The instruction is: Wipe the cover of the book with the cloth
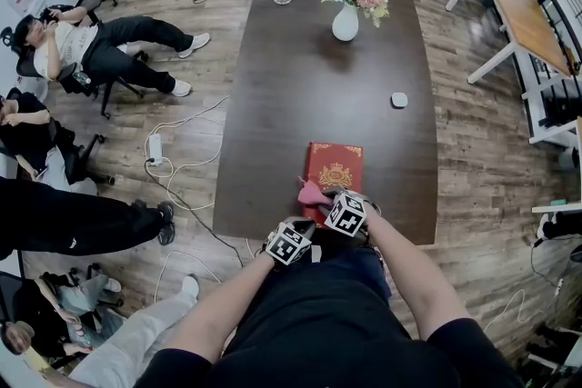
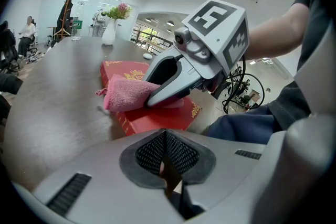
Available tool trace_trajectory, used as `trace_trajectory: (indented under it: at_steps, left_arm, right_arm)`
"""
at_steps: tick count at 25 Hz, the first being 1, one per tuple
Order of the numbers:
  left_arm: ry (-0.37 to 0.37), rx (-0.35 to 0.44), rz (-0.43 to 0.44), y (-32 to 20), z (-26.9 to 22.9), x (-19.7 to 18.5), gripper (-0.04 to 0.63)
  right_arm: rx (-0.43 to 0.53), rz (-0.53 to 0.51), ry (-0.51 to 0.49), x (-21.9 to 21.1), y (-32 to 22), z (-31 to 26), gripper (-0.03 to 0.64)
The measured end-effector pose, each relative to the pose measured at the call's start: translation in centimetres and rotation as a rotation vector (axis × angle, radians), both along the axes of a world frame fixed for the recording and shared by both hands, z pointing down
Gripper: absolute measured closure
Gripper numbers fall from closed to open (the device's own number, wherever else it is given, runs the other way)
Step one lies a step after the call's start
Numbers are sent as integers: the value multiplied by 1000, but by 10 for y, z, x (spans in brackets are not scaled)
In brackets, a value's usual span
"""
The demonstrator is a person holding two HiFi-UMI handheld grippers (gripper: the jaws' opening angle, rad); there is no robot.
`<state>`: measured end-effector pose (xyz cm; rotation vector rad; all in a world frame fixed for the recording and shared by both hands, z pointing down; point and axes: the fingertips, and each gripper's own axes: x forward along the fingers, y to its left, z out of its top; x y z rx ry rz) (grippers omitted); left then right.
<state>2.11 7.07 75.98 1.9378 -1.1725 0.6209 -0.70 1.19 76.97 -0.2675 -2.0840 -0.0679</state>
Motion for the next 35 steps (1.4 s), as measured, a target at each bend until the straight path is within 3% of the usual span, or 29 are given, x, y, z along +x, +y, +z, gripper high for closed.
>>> trace_trajectory:
  at_steps: [35]
  left_arm:
    - [-5, 0, 20, -1, 2, -1, 600]
  right_arm:
    - [12, 41, 21, 32, -15, 1, 497]
